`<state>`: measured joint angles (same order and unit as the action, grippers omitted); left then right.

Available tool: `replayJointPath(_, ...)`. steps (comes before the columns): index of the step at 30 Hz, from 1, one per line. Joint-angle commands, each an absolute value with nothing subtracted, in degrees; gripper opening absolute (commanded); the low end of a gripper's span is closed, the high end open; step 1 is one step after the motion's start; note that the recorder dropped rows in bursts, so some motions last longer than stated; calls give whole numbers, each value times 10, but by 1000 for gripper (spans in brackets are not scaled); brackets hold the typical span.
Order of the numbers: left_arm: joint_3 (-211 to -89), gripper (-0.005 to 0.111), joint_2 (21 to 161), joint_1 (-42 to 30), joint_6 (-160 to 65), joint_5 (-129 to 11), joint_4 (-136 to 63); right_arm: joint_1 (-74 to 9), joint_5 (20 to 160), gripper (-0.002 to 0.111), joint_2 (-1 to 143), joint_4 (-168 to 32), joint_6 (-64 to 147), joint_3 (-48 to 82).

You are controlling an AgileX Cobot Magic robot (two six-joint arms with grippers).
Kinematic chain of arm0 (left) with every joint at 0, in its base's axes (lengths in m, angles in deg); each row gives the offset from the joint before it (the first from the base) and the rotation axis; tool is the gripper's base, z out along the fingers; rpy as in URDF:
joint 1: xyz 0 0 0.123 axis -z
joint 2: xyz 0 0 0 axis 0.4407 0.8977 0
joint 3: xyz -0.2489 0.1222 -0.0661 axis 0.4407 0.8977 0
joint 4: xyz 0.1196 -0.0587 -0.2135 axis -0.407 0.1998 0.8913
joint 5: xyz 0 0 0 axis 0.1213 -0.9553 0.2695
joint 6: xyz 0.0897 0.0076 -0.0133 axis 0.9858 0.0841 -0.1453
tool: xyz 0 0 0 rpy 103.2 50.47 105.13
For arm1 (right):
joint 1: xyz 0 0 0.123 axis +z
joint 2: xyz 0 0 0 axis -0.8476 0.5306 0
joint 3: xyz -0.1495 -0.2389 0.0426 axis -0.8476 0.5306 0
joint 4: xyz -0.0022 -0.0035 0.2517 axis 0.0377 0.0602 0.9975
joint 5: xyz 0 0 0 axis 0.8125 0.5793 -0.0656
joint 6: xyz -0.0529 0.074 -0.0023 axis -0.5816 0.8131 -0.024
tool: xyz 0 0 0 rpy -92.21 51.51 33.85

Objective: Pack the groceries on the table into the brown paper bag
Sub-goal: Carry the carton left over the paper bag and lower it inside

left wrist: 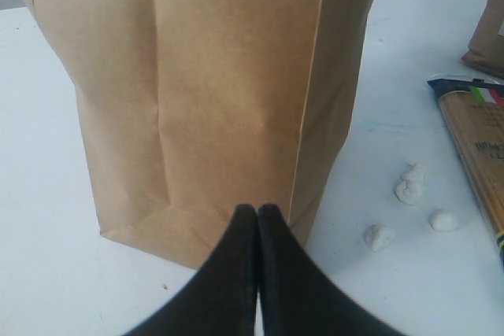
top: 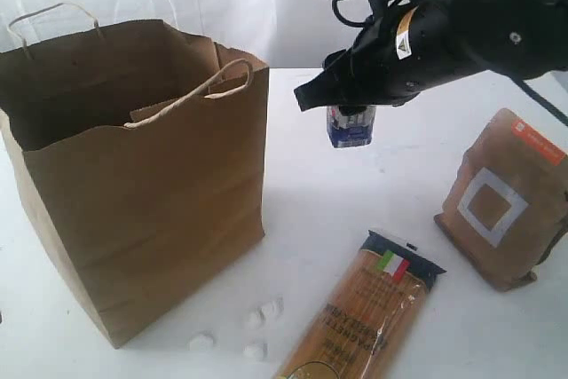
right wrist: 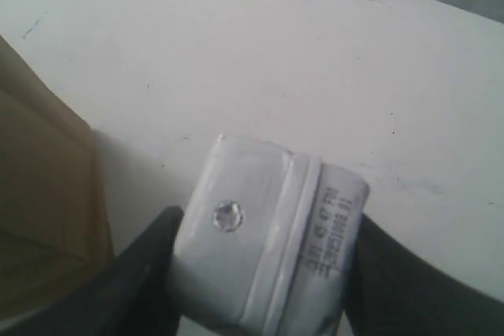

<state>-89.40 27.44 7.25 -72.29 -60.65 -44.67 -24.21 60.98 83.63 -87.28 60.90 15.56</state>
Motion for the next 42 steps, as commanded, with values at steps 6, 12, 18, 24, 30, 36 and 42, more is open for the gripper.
replayJointPath(6, -892, 0, 271, 71, -726, -604, -446, -243, 609, 0, 776, -800, 535, 151)
replayJointPath(12, -892, 0, 271, 71, -726, -604, -446, -243, 538, 0, 753, -696, 396, 151)
replayJointPath(18, -892, 0, 271, 71, -726, -604, -446, -243, 390, 0, 753, -569, 200, 151)
replayJointPath(24, -892, 0, 271, 71, -726, -604, -446, -243, 300, 0, 753, -594, 166, 151)
replayJointPath(30, -892, 0, 271, 71, -726, -604, -446, -243, 338, 0, 753, -670, 208, 151)
replayJointPath(36, -892, 0, 271, 71, -726, -604, -446, -243, 431, 0, 733, -672, 250, 149)
replayJointPath(42, -892, 0, 271, 71, -726, -604, -446, -243, 481, 0, 684, -672, 277, 94)
